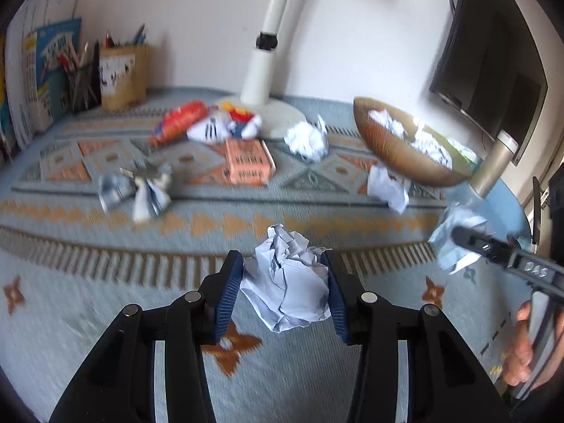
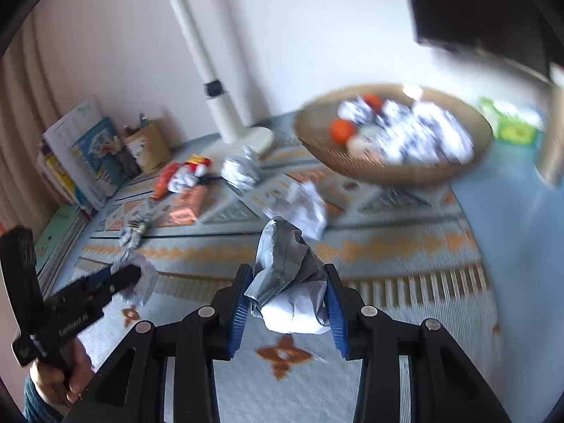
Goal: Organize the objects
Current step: 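Grasp a white crumpled paper with the left tool while the right tool grasps a grey crumpled paper, then carry both paper balls over the amber bowl and open both tools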
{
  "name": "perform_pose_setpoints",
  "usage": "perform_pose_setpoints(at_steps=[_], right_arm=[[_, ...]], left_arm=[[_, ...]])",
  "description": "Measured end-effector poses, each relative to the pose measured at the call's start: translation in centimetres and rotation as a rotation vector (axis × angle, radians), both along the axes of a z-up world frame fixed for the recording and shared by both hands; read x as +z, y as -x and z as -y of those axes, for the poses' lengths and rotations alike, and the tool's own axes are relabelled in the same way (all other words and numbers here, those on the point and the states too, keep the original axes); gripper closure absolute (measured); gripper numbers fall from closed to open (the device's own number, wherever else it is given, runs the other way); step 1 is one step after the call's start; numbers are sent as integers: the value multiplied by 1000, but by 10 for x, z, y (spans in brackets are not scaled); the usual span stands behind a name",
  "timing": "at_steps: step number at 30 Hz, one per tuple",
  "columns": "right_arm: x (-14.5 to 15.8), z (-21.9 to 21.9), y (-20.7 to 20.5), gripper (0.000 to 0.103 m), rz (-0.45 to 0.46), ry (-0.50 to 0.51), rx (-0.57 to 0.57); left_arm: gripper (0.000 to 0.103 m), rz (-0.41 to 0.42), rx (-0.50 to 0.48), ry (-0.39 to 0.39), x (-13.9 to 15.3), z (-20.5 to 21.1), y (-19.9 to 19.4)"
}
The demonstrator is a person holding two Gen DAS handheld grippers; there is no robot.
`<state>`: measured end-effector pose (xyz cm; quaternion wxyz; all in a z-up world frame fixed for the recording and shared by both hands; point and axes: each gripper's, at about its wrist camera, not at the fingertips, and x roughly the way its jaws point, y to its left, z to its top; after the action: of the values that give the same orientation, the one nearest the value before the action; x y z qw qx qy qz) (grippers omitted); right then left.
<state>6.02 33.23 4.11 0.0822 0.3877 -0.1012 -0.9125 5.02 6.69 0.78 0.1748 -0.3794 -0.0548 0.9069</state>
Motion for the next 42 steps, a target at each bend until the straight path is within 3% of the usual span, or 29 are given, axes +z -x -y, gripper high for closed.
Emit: perform_pose_setpoints(at_steps=[3, 6, 9, 11, 12, 13, 22, 34, 36, 38, 42], right_arm=[[-22, -5, 2, 64, 60, 24, -14], [-26, -9, -1, 63, 50, 43, -12], [-26, -10, -5, 53, 42, 32, -32], [-28, -12, -7, 43, 54, 59, -32], [-29, -15, -8, 40, 62, 69, -35], [-30, -18, -11, 36, 65, 79, -43], [-34, -23, -13, 35, 115, 194, -35], [-38, -7, 12, 34, 146, 254, -50], [-39, -2, 15, 53, 139, 242, -52], [-39, 3, 16, 59, 121, 236, -36], [-29, -4, 7, 60, 66, 221, -46]], left_arm=[[59, 10, -9, 13, -2, 0, -4], [51, 34, -32, 27, -5, -1, -8], [49, 36, -26, 16, -7, 1, -11], [41, 49, -23, 9, -8, 2, -13], [31, 55, -19, 11, -9, 2, -14], [29, 56, -12, 19, -9, 2, -15], [30, 60, -86, 78, -11, -16, -6], [49, 98, -104, 49, -15, -17, 1], [51, 91, -102, 46, -14, -17, 0], [51, 79, -96, 39, -11, -17, -1], [51, 56, -126, 21, 2, -29, 6]])
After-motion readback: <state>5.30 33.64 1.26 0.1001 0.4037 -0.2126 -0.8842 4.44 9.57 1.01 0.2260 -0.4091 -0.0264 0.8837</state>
